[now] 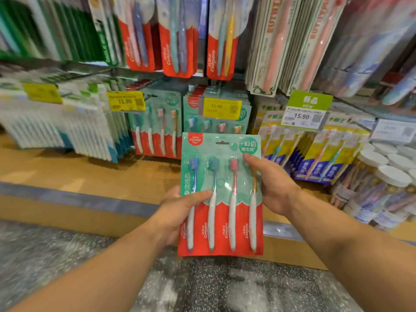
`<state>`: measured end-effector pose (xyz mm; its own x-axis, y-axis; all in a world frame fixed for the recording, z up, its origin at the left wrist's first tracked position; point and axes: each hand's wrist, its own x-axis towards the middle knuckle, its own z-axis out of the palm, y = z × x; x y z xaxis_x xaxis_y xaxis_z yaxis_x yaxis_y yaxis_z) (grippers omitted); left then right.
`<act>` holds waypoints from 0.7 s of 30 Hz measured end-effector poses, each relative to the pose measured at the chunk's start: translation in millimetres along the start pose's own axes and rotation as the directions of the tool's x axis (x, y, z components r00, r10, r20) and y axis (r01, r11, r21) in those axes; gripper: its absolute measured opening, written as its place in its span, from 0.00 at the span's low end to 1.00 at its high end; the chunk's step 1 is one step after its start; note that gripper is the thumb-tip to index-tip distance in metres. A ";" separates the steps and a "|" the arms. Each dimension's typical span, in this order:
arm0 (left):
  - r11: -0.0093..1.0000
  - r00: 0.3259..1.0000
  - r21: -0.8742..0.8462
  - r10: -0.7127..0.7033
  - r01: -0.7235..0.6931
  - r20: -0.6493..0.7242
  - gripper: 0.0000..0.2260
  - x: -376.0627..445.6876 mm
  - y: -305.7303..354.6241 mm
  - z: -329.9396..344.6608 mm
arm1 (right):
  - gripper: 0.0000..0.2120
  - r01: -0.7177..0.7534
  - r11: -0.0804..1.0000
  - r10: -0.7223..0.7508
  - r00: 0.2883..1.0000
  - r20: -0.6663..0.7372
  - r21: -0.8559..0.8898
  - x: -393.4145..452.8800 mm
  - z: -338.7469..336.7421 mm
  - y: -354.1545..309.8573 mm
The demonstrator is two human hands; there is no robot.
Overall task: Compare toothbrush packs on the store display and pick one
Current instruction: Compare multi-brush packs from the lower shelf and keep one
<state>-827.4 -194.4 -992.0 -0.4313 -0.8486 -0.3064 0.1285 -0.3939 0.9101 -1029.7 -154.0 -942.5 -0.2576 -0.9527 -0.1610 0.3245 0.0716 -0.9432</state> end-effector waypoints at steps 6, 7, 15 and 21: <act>0.995 1.000 0.102 0.013 -0.013 0.000 0.10 3.9 -8.1 -13.9 | 0.14 0.032 0.999 -0.030 0.997 -0.074 0.035 2.5 -12.2 -1.9; 0.994 1.000 0.112 0.002 -0.002 -0.005 0.09 3.3 -8.8 -15.0 | 0.15 0.030 0.999 -0.029 0.997 -0.071 0.025 3.2 -14.8 -1.7; 0.988 0.998 0.152 -0.046 0.039 0.042 0.10 1.5 -9.1 -11.7 | 0.16 0.093 0.996 -0.092 0.994 -0.058 0.013 6.6 -20.4 -9.1; 0.969 0.994 0.230 -0.106 0.094 0.038 0.10 3.6 -17.8 -21.1 | 0.16 0.096 0.995 -0.096 0.995 0.000 -0.033 8.0 -15.2 -11.0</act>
<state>-812.4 -197.9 -1015.2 -0.4758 -0.7883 -0.3901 -0.1214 -0.3803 0.9168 -1049.2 -157.9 -937.8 -0.2875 -0.9553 -0.0692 0.2681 -0.0110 -0.9633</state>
